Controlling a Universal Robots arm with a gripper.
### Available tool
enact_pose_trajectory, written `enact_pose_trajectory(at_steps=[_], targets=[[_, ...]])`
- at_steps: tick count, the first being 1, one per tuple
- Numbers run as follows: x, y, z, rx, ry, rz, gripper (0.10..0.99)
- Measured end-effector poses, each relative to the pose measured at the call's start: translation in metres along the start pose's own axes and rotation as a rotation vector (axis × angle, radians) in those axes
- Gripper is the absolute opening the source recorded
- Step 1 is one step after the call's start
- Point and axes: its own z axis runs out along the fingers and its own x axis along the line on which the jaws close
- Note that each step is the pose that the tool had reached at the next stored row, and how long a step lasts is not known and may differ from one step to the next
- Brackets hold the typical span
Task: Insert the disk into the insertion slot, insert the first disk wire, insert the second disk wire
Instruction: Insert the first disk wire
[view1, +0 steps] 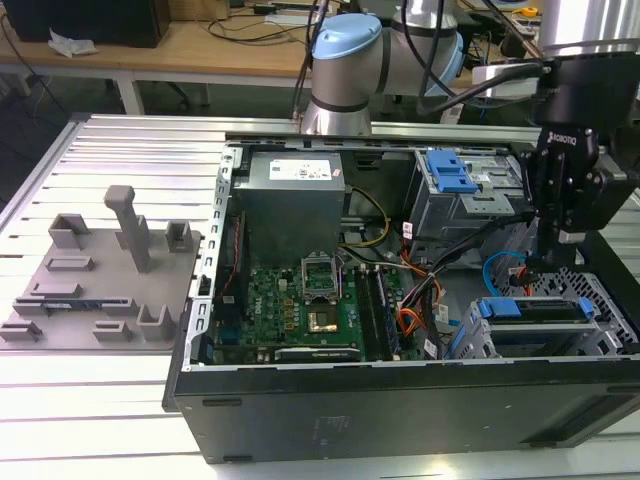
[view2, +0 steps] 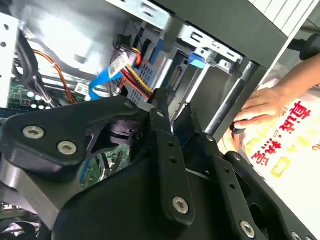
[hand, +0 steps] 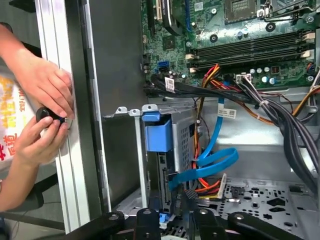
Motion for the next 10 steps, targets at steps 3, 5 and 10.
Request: enact_pose_trajectory(at_steps=[3,5,10], targets=[[-0.0081,0.0002,-0.0031,0.003,0.0017,-0.006,0.318],[-0.0082,0.0002,-0.0030,0.003,0.0017,-0.006,0.318],[-0.0078,0.0002,-0.0025,0.003,0.0013,-0.006,0.318]])
